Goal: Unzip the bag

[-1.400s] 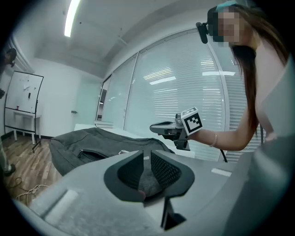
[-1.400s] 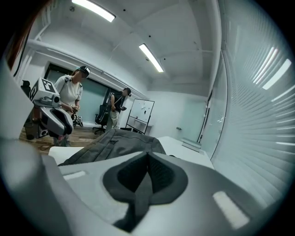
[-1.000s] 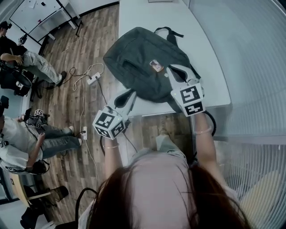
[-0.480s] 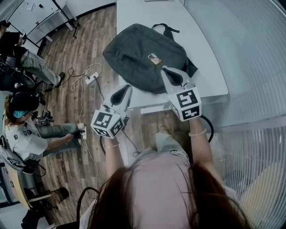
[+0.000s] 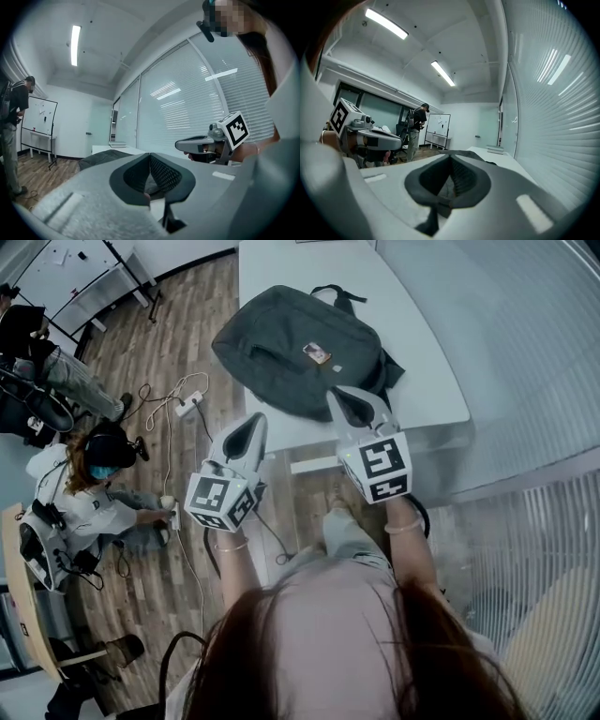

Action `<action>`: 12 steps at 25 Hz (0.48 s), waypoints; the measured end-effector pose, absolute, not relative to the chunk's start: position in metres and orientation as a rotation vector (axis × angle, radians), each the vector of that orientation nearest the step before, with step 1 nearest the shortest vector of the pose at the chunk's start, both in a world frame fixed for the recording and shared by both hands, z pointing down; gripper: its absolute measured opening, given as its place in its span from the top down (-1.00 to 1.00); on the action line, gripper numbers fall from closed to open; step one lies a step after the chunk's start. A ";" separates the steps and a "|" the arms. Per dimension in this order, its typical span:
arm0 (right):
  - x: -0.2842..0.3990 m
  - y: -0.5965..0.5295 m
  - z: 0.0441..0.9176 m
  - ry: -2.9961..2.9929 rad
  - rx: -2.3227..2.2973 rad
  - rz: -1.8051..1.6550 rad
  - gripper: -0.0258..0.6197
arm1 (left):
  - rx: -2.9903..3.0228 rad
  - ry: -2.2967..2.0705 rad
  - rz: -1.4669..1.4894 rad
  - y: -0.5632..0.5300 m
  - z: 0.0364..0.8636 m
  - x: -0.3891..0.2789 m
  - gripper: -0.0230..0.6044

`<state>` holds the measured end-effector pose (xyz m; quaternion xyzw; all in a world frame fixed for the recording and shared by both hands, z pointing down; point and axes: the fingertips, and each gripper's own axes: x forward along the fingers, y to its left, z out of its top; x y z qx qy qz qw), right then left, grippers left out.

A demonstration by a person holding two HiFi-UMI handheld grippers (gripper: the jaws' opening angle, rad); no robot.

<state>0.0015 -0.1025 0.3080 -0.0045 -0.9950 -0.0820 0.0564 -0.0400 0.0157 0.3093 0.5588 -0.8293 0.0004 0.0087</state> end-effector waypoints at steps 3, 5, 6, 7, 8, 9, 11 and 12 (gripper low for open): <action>0.010 -0.094 0.303 -3.033 0.010 -0.326 0.91 | 1.733 -2.611 -0.008 0.024 0.305 -0.032 0.89; 0.016 -0.093 0.301 -3.042 0.043 -0.330 0.91 | 1.726 -2.621 -0.020 0.030 0.304 -0.027 0.89; 0.018 -0.093 0.300 -3.049 0.058 -0.321 0.91 | 1.724 -2.623 -0.025 0.032 0.303 -0.025 0.89; 0.021 -0.093 0.299 -3.055 0.068 -0.315 0.91 | 1.722 -2.626 -0.028 0.035 0.303 -0.023 0.89; 0.024 -0.091 0.298 -3.059 0.074 -0.312 0.91 | 1.720 -2.629 -0.029 0.037 0.303 -0.021 0.89; 0.026 -0.089 0.297 -3.058 0.076 -0.313 0.91 | 1.718 -2.633 -0.025 0.039 0.302 -0.019 0.89; 0.031 -0.085 0.297 -3.055 0.075 -0.317 0.91 | 1.718 -2.637 -0.017 0.042 0.301 -0.014 0.90; 0.033 -0.082 0.298 -3.054 0.073 -0.318 0.91 | 1.719 -2.638 -0.017 0.043 0.301 -0.012 0.89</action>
